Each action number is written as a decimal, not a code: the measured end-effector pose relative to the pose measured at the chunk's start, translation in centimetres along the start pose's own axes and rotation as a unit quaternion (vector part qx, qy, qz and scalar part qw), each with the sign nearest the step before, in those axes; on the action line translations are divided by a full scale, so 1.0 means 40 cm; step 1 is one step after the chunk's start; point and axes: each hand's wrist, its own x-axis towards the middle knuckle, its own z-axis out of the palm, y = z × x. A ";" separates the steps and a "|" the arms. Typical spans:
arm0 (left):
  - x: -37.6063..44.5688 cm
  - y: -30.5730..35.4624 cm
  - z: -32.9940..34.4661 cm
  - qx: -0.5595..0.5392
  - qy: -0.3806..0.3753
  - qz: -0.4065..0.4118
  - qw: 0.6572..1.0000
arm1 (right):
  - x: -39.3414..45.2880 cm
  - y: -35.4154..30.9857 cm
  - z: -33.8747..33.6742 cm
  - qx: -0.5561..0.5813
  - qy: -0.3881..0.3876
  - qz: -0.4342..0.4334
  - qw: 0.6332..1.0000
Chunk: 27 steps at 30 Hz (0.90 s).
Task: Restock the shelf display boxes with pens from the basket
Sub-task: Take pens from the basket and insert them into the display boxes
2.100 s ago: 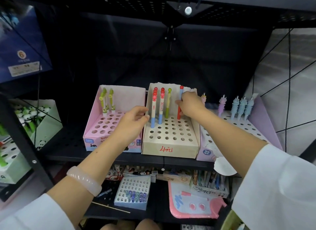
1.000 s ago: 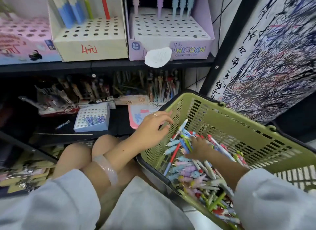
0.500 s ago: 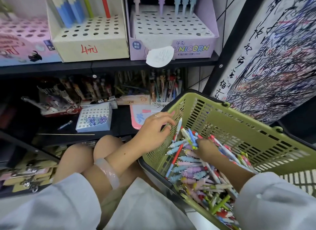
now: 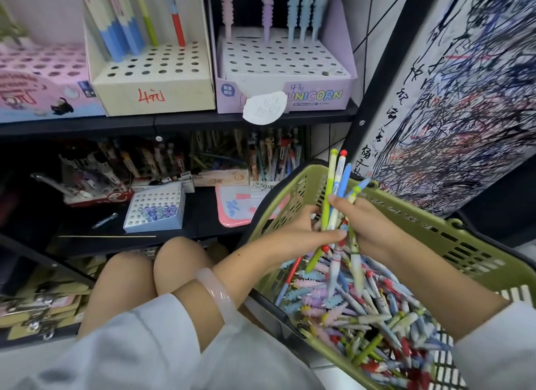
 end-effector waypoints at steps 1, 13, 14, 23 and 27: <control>0.003 0.003 -0.003 -0.013 0.010 -0.008 1.000 | -0.005 -0.006 0.008 0.009 -0.007 -0.002 1.000; -0.002 0.042 -0.004 -0.146 0.012 0.078 0.986 | -0.025 -0.030 0.080 -0.135 0.058 -0.157 0.977; -0.007 0.042 -0.008 -0.142 0.004 0.086 0.986 | -0.025 -0.029 0.082 -0.130 0.082 -0.164 0.974; -0.037 0.044 -0.042 -0.111 0.055 0.114 0.986 | 0.004 -0.116 0.084 0.121 0.153 -0.085 0.977; -0.057 0.064 -0.059 -0.132 0.054 0.164 0.976 | 0.020 -0.178 0.128 0.192 0.151 -0.058 0.968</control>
